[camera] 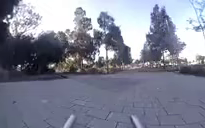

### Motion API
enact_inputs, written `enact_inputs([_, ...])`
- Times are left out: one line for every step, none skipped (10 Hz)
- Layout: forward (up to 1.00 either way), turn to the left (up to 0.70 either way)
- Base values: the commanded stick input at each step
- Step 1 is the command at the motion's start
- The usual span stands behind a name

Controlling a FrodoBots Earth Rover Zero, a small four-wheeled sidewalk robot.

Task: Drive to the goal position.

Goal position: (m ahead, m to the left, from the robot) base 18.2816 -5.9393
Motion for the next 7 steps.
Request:
enact_inputs([1.0, -0.27])
enact_inputs([1.0, -0.27])
enact_inputs([1.0, -0.27])
enact_inputs([1.0, -0.27])
enact_inputs([1.0, -0.27])
enact_inputs([1.0, -0.27])
enact_inputs([1.0, -0.27])
